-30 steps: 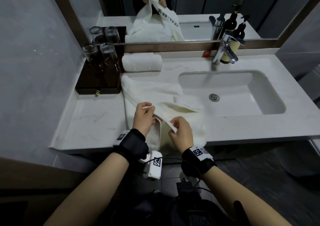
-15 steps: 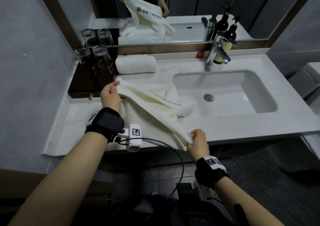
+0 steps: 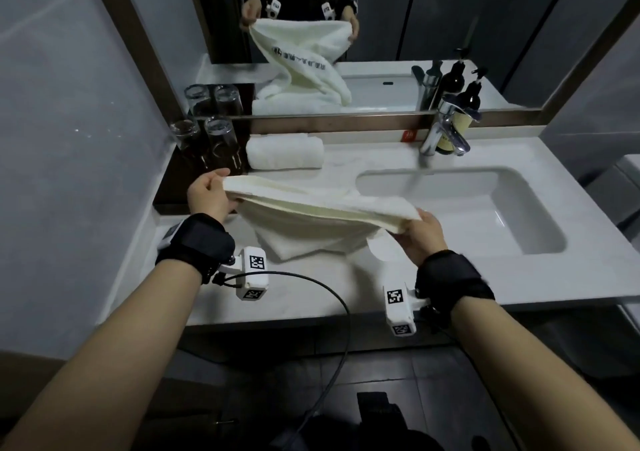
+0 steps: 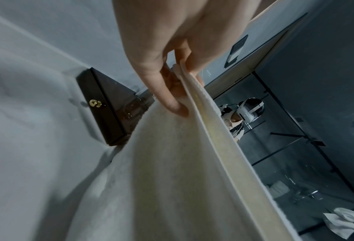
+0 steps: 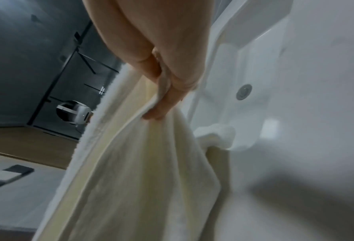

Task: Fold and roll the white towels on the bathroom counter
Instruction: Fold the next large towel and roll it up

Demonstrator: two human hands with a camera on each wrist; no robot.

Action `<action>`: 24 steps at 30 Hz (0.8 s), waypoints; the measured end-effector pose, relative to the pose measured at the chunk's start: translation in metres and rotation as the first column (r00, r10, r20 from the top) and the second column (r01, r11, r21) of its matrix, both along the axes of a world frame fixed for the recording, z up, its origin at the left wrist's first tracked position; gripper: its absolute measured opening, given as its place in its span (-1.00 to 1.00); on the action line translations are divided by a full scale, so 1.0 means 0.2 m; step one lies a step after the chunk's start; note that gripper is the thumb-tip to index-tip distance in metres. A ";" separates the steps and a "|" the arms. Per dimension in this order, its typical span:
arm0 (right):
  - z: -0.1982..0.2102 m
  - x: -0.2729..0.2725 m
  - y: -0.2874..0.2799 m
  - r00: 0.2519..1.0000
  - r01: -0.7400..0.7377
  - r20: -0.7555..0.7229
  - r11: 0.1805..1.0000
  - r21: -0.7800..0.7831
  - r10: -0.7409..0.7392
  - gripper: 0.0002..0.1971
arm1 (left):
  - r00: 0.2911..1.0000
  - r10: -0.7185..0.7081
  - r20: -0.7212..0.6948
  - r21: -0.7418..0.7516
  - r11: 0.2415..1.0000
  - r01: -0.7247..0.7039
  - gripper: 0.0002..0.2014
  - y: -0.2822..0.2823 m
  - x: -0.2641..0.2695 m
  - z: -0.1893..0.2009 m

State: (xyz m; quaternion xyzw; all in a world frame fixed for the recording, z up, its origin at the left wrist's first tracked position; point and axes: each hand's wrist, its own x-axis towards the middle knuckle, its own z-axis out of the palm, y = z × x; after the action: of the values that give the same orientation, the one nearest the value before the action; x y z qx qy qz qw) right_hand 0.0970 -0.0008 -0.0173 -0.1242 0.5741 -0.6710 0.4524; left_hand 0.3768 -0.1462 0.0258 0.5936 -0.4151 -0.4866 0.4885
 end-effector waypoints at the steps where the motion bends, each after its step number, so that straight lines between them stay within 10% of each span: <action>1: 0.02 0.00 -0.04 0.998 0.044 -0.032 0.999 -0.017 -0.045 -0.48 | 1.000 -0.008 -0.004 0.006 1.000 0.009 -0.74 -0.01 0.00 0.00; 10: 0.21 -0.21 -0.29 0.980 -0.101 -0.157 0.983 0.152 0.125 -0.63 | 1.000 0.001 -0.014 -0.018 1.000 -0.001 -0.72 -0.19 -0.12 0.07; 15: 0.34 -0.29 -0.49 0.940 -0.132 -0.320 0.991 -0.030 0.116 -0.62 | 0.995 0.049 -0.084 -0.151 0.987 -0.062 -0.69 -0.36 -0.23 0.25; 24: 0.42 -0.34 -0.61 0.560 -0.117 -0.809 0.949 -0.292 -0.179 -0.33 | 0.945 0.323 0.054 -0.388 0.879 -0.278 -0.65 -0.37 -0.20 0.31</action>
State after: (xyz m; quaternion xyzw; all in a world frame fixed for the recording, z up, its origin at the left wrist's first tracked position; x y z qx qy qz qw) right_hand 0.0281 -0.1224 0.0666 -0.4838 0.6069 -0.6237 0.0925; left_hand 0.3366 -0.2199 0.0884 0.5740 -0.4310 -0.2807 0.6371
